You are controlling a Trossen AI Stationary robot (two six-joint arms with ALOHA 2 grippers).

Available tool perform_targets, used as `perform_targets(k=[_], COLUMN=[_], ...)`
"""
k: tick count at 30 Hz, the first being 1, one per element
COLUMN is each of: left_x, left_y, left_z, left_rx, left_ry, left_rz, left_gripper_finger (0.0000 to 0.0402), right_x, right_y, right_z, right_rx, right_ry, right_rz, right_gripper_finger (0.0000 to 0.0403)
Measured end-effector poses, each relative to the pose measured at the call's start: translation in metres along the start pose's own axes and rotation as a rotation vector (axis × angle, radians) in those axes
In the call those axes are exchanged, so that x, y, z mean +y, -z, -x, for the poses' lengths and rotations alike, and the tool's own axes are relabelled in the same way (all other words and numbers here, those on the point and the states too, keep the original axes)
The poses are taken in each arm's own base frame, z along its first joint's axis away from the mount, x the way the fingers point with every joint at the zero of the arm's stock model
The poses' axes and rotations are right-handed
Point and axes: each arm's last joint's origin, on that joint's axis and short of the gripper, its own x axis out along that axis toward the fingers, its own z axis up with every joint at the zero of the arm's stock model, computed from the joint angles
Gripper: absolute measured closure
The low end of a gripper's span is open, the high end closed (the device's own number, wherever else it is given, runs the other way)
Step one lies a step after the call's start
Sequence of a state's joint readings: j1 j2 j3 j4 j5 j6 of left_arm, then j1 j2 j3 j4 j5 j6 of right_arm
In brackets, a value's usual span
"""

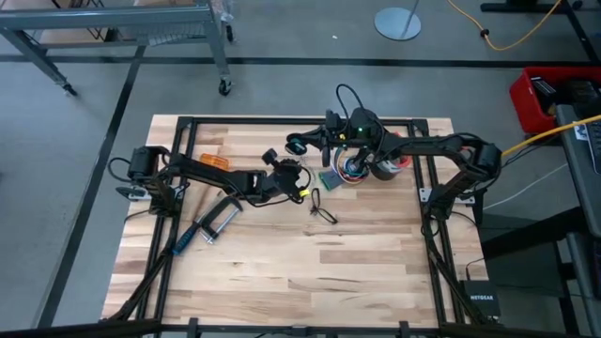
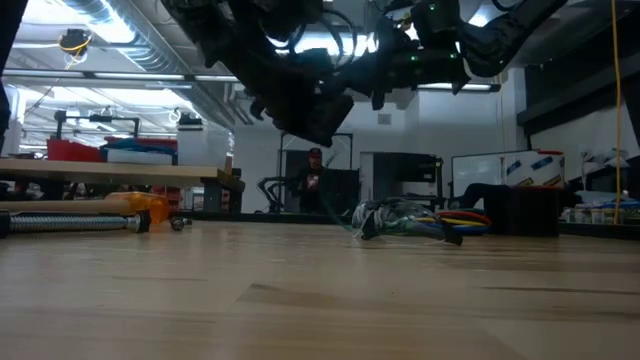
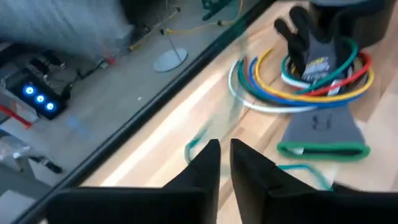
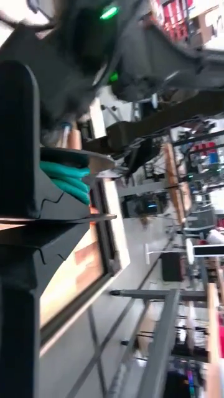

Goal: Coil cords
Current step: Coil the green wire on the black spool

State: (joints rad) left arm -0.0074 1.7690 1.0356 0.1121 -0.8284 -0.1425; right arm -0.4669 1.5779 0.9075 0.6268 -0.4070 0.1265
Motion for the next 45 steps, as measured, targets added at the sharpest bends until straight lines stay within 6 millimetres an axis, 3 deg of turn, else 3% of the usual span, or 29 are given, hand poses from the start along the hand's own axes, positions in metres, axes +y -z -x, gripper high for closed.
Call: perform_targets(k=[9,16,37,45], left_x=[0.000,0.001,0.001,0.001], left_y=[0.003,0.002,0.004,0.005], left_z=[0.000,-0.001,-0.006,-0.006], left_rx=[0.021,0.015,0.018,0.020], left_ry=[-0.011,-0.016,-0.027,-0.028], left_rz=[0.040,0.092,0.171,0.206], left_gripper_finger=[0.0300,0.0276,0.0274,0.0317], right_x=[-0.012,-0.014,-0.010,-0.009], right_y=[-0.009,-0.021,-0.023,-0.023], right_z=[0.008,0.017,0.019,0.019], right_rx=[-0.046,-0.080,-0.072,-0.075], right_ry=[0.027,0.034,-0.029,-0.056], right_rz=[0.017,0.033,0.041,0.045], right_gripper_finger=[0.0400,0.0400,0.0400,0.0400])
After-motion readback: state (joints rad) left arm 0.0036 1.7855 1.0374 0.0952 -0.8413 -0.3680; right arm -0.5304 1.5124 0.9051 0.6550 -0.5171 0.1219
